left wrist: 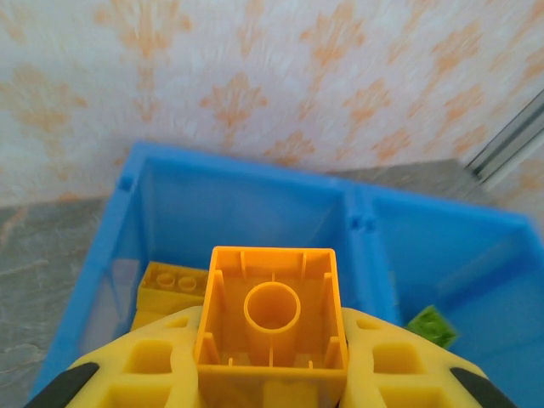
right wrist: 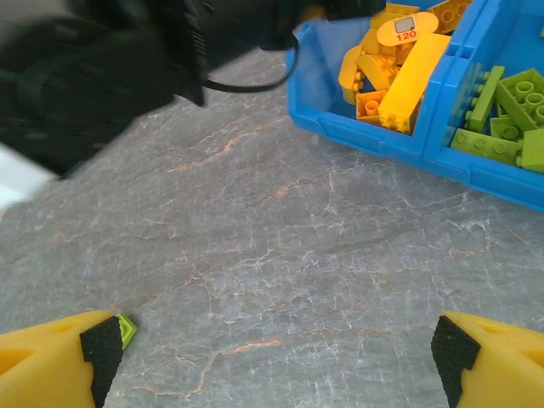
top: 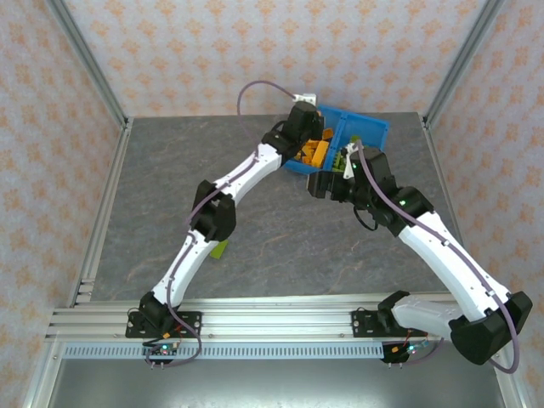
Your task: Sort the legos into containers by color
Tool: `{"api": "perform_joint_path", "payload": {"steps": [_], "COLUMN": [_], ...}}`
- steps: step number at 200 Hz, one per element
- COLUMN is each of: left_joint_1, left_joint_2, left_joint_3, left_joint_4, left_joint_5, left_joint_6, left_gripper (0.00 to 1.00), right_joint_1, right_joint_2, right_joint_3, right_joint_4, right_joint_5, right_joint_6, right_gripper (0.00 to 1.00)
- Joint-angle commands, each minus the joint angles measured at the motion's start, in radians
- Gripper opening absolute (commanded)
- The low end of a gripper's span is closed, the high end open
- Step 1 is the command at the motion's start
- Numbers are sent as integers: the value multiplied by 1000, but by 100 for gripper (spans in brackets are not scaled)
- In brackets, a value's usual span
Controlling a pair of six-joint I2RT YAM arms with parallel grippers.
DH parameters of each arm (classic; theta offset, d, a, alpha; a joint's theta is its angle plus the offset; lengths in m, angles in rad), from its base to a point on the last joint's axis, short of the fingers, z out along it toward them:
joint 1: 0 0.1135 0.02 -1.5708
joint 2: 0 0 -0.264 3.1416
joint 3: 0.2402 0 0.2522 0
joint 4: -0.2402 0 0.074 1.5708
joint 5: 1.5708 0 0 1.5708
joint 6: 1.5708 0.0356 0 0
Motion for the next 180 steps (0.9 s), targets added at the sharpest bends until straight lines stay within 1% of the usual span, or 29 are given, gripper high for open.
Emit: {"api": "perform_joint_path", "payload": {"steps": [1,9,21,29,44,68,85,101,123,142,149,159,180], "left_joint_1": [4,5,5,5,5,5,5,5,13,40,57,86,146], "left_joint_2": [51,70,84,79,55,-33,-138,-286,-533,-741,-812,-912,-1119], "left_joint_3": [123,147,170,176,177,169,112,-34,-332,-557,-631,-736,-944], "left_joint_4": [56,76,94,102,87,-13,-69,-92,-84,-163,-206,-269,-405], "left_joint_5": [-38,-40,-37,-40,-46,-21,10,28,32,19,16,9,-47], "left_joint_6": [37,35,32,29,21,-21,-54,-70,-64,-66,-65,-59,-25], "left_gripper": [25,29,39,46,55,62,65,66,66,67,67,67,68], "right_joint_1": [3,4,3,3,3,3,2,3,4,23,41,92,241], "right_joint_2": [-44,-48,-48,-48,-46,-42,-36,-22,13,73,106,154,274], "right_joint_3": [-23,-26,-26,-26,-28,-29,-31,-31,-31,-13,1,19,55], "right_joint_4": [2,2,-4,-5,-4,2,9,17,38,30,23,25,53], "right_joint_5": [44,42,41,40,39,40,44,30,-90,-133,-144,-150,-142], "right_joint_6": [18,19,20,21,20,18,12,-17,-111,-151,-168,-203,-292], "right_gripper": [95,95,95,95,95,95,95,95,94,94,94,94,95]}}
